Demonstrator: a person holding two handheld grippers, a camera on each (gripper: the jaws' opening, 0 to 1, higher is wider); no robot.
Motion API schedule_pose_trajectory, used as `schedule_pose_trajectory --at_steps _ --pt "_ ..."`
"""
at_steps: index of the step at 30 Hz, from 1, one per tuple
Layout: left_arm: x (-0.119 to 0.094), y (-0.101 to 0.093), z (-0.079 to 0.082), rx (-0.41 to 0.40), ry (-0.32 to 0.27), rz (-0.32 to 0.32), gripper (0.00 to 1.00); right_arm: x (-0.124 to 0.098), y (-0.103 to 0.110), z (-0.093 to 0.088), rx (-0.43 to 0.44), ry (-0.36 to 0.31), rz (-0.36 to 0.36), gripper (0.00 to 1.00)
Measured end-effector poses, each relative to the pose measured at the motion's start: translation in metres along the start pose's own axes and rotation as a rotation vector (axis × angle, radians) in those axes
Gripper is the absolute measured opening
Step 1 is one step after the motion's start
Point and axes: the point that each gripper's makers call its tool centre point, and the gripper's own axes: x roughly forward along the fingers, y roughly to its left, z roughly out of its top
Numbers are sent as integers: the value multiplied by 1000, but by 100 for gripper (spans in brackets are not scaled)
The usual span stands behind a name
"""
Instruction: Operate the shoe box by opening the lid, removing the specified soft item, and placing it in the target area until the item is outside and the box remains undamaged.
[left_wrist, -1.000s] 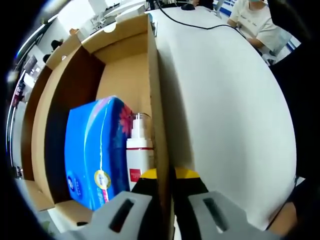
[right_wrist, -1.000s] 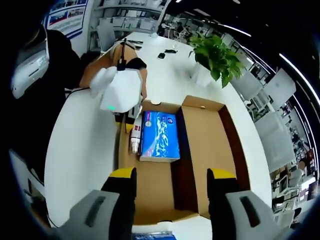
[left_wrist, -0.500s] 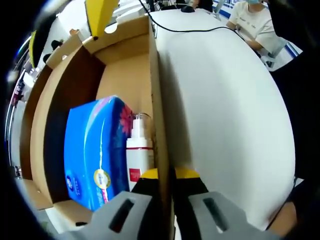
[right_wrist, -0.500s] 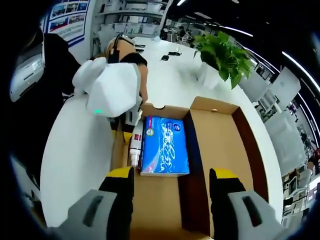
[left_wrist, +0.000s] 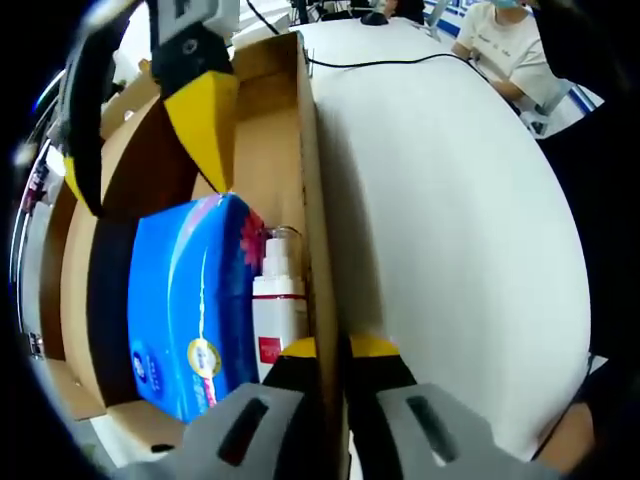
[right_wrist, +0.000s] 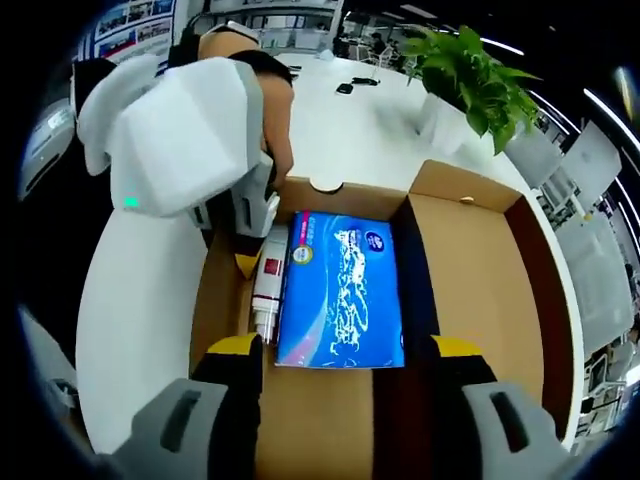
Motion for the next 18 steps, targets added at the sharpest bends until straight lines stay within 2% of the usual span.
schedule_pose_trajectory --at_steps 5,9,18 --pt "0 -1 -1 7 -1 -3 3 16 5 -2 -19 55 36 70" --pt "0 -2 -1 9 -1 -4 3 26 2 -3 25 68 53 69" --pt "-1 -1 -2 8 0 -4 3 39 8 -7 45 100 86 68"
